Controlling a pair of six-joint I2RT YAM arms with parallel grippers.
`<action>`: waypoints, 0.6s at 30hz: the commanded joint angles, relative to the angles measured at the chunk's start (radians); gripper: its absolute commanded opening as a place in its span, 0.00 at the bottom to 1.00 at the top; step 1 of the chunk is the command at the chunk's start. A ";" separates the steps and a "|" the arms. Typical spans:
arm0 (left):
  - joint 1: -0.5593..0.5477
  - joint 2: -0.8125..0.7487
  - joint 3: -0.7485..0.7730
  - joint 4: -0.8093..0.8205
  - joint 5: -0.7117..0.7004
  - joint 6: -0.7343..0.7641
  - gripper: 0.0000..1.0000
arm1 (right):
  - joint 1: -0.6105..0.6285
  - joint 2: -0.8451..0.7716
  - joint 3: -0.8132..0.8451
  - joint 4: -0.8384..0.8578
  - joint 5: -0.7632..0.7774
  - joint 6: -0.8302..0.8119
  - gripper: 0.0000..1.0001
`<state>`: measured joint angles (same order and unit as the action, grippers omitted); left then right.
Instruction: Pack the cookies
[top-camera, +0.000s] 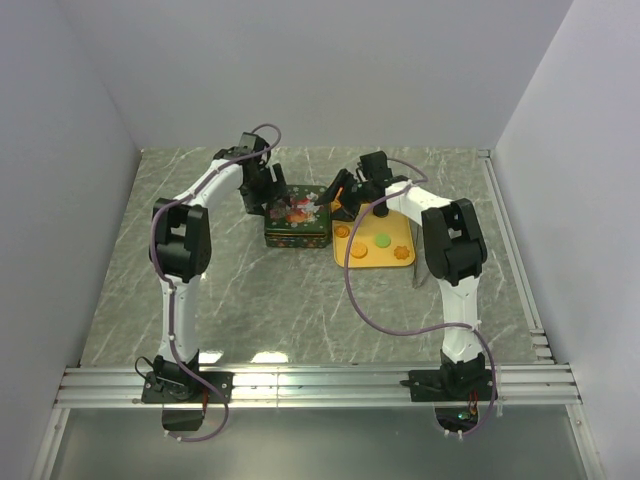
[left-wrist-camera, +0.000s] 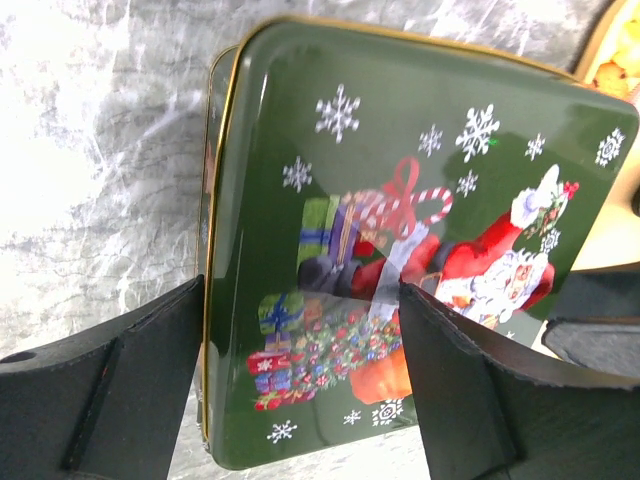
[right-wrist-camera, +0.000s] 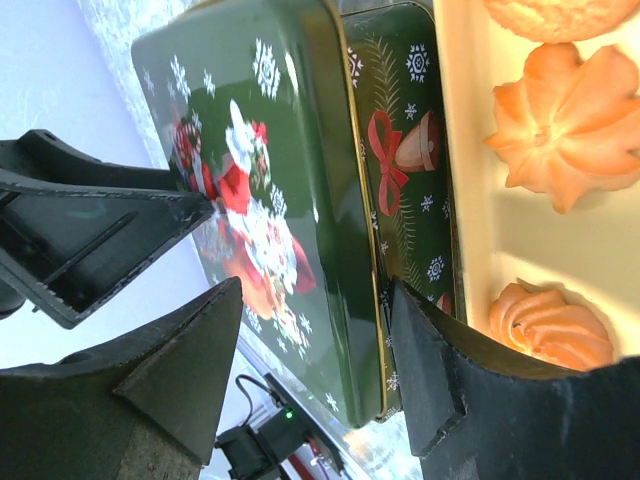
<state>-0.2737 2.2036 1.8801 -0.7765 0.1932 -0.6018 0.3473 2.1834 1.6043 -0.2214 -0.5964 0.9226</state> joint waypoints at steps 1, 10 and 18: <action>-0.024 0.015 0.037 -0.040 -0.011 0.005 0.82 | 0.025 0.007 0.019 0.068 -0.059 0.019 0.67; -0.036 -0.004 -0.021 -0.023 -0.031 0.005 0.81 | 0.027 0.009 0.014 0.065 -0.056 0.016 0.66; -0.039 -0.062 -0.110 0.008 -0.050 0.008 0.78 | 0.036 -0.028 -0.033 0.056 -0.042 -0.001 0.63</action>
<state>-0.2813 2.1738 1.8198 -0.7296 0.1665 -0.6037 0.3511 2.1845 1.5864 -0.2146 -0.5953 0.9222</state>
